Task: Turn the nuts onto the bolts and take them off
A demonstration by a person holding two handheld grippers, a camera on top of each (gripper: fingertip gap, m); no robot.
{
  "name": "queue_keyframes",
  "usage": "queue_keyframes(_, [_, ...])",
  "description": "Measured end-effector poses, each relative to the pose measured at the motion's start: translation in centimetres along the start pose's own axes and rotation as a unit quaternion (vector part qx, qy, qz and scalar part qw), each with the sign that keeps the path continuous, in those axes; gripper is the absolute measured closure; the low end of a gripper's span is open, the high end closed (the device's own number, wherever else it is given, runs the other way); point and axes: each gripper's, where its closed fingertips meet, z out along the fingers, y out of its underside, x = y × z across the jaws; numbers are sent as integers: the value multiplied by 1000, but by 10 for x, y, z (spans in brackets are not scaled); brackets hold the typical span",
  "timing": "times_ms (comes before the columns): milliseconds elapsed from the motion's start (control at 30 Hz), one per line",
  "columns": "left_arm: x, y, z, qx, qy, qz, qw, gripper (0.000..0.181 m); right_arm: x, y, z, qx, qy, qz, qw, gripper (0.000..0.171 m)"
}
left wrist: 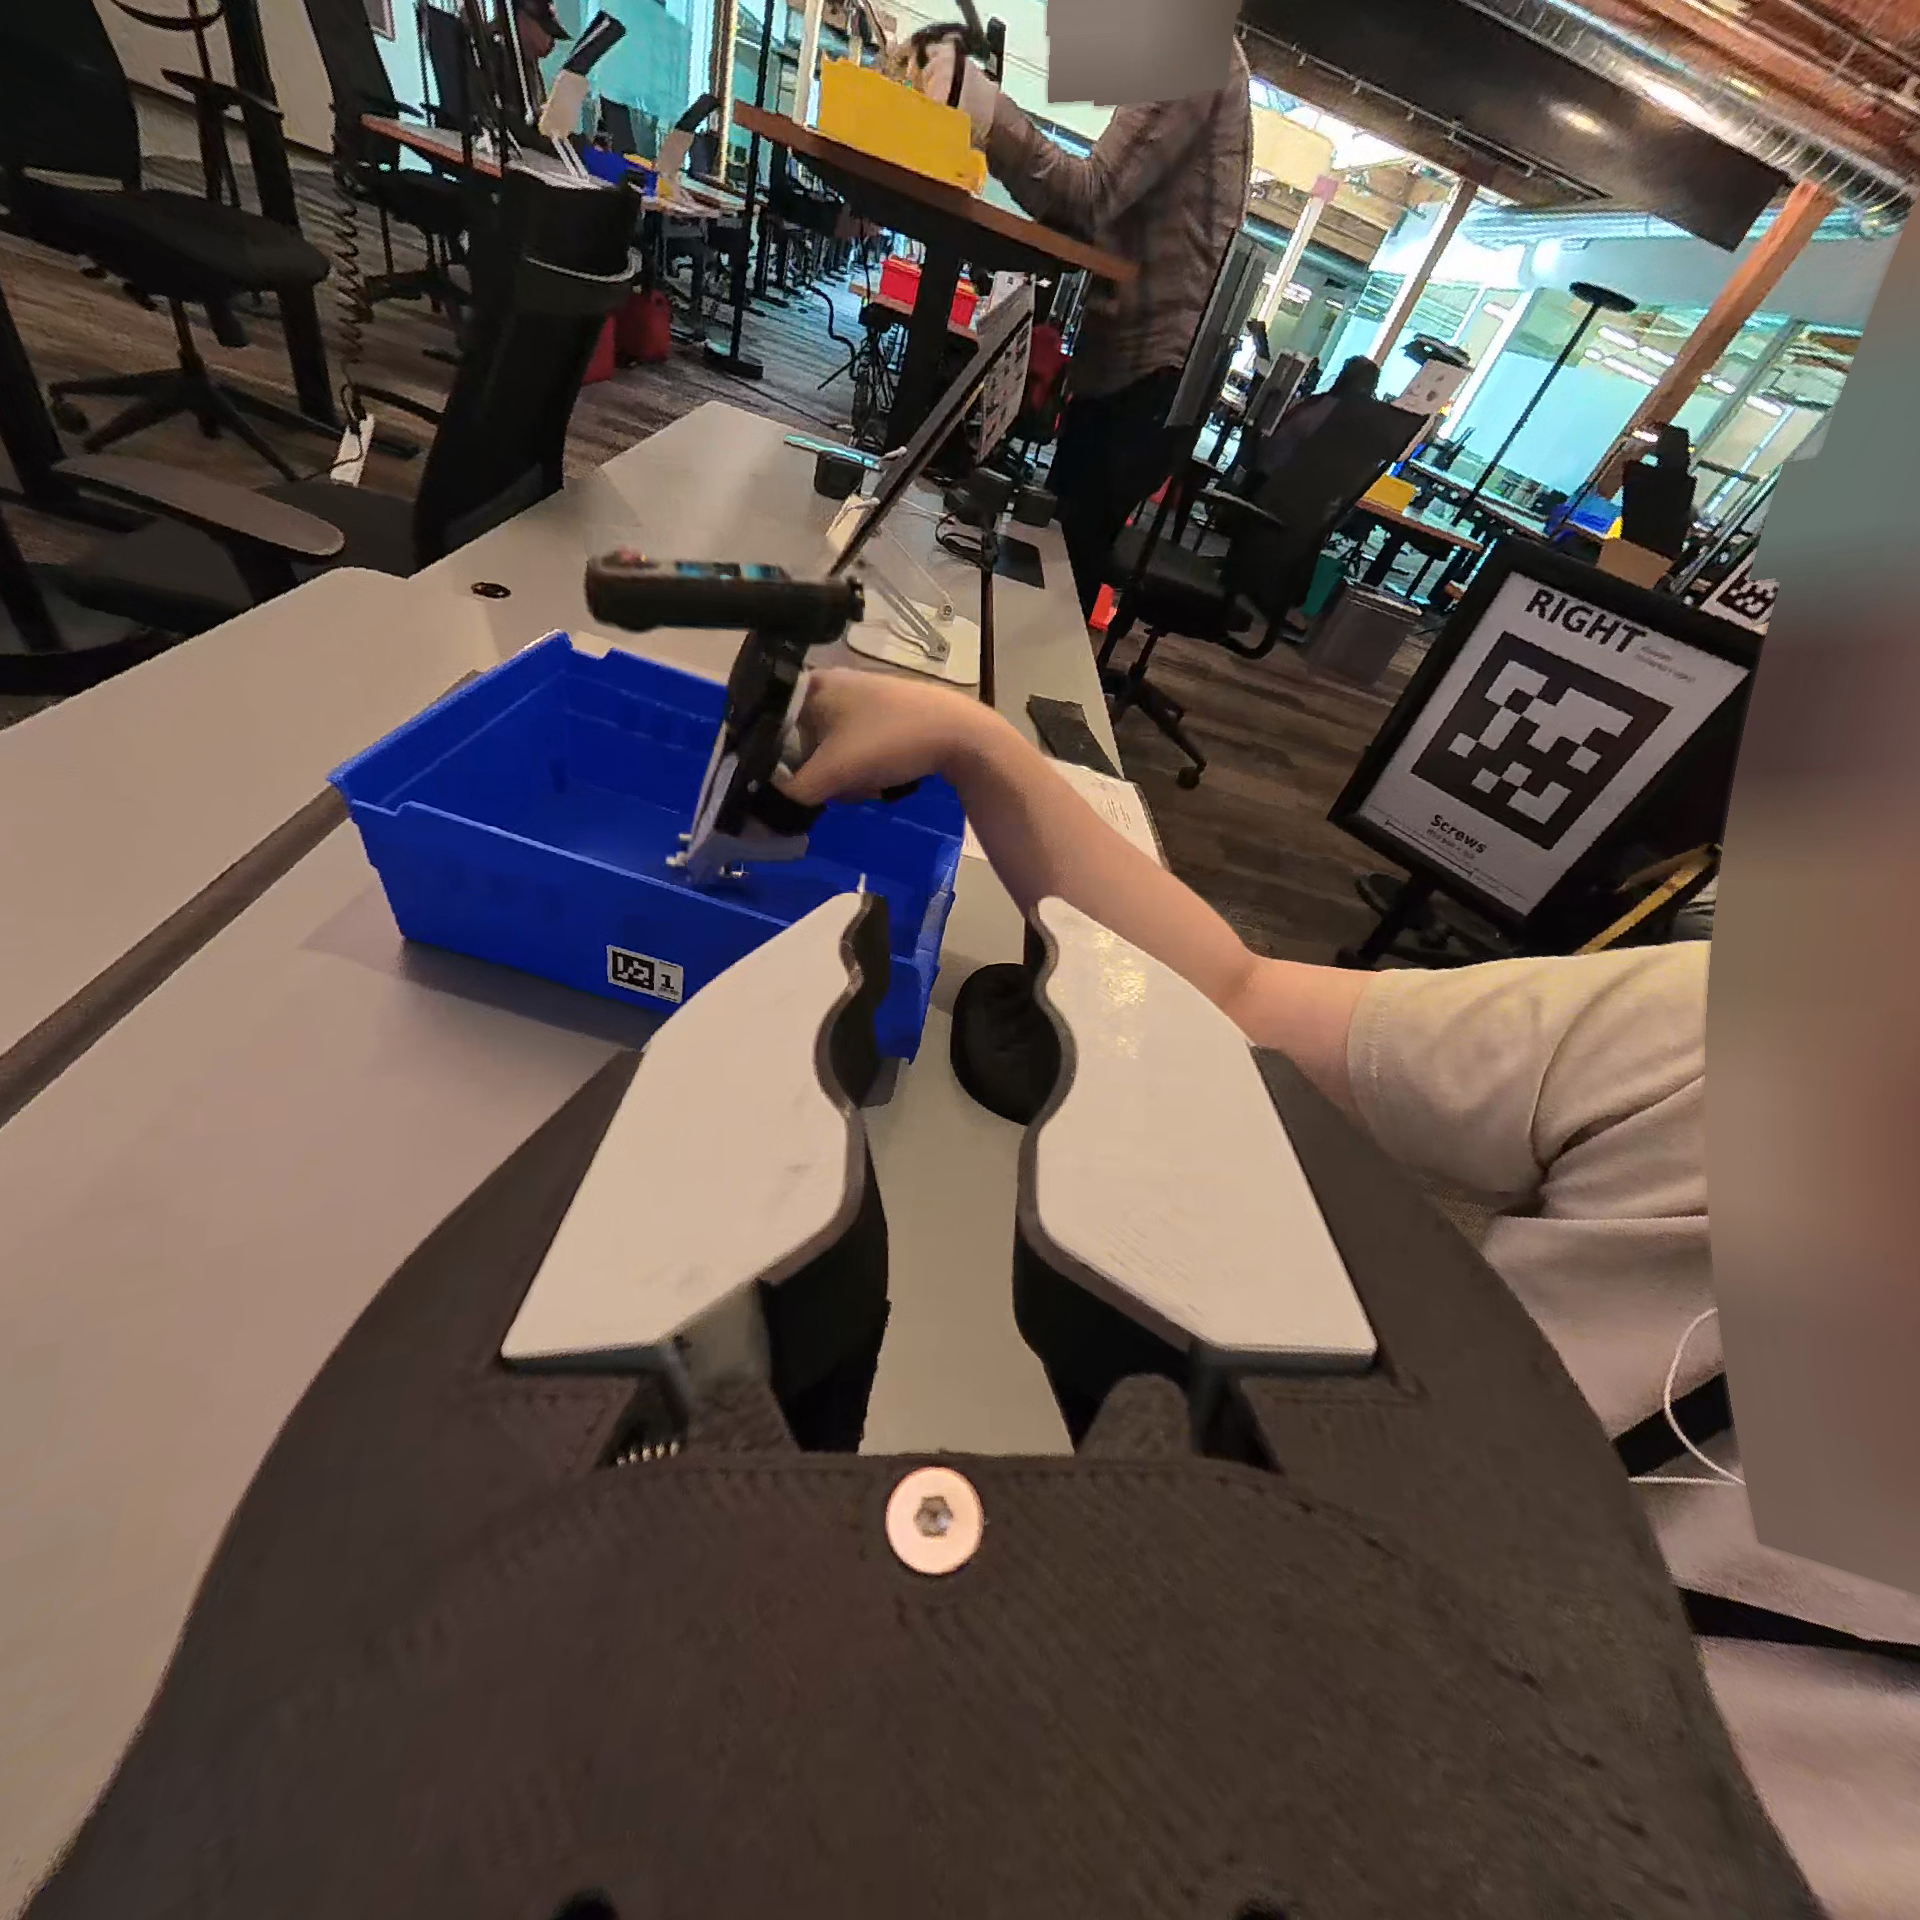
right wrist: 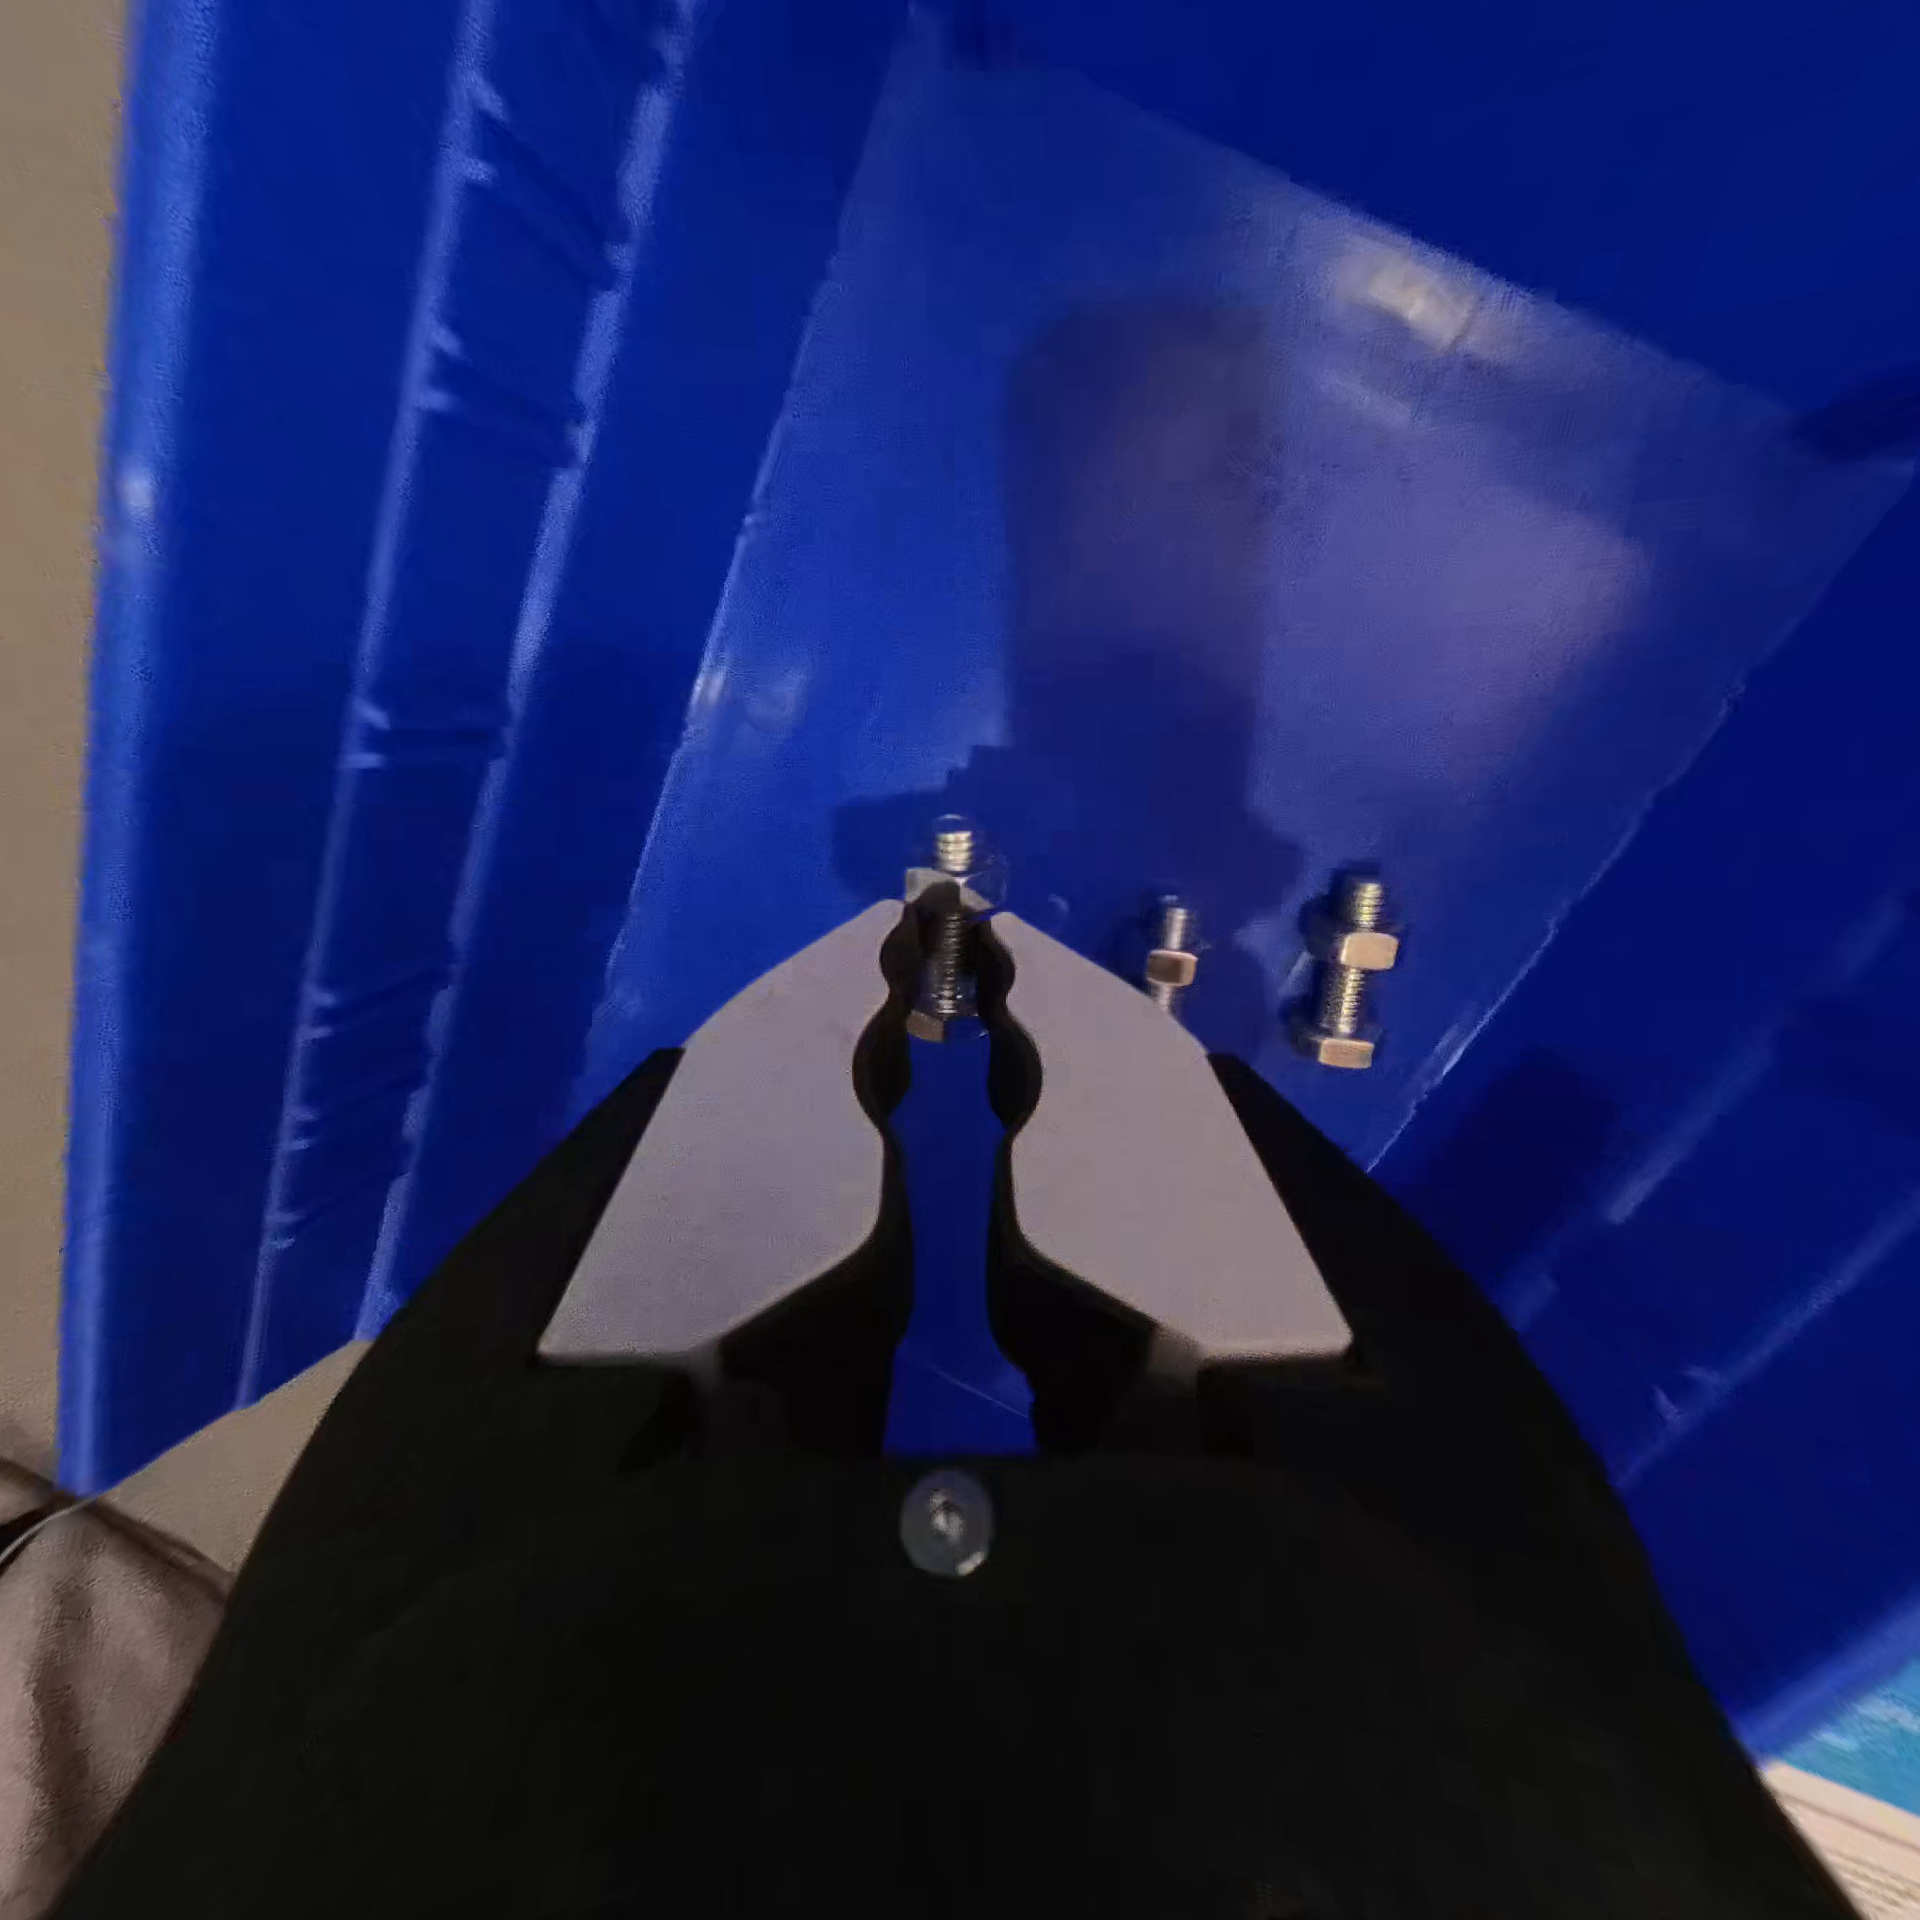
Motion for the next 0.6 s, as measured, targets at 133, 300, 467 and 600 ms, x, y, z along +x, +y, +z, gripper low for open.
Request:
queue_keyframes(133, [-5, -1, -7, -4, -18, -3, 1000, 157, 5, 14, 19, -52, 8, 23, 998, 160])
queue_keyframes(300, [-17, -4, -23, -8, -72, 8, 997, 155, 10, 21, 18, -69, 24, 17, 997, 155])
queue_keyframes(467, [-38, -4, -78, -40, -206, 26, 977, 154, -1, 1, -24, 27, 29, -11, 999, 146])
queue_keyframes(600, [-81, 9, -177, -79, -443, 19, 893, 152, -19, -39, -81, 180, 93, -83, 976, 144])
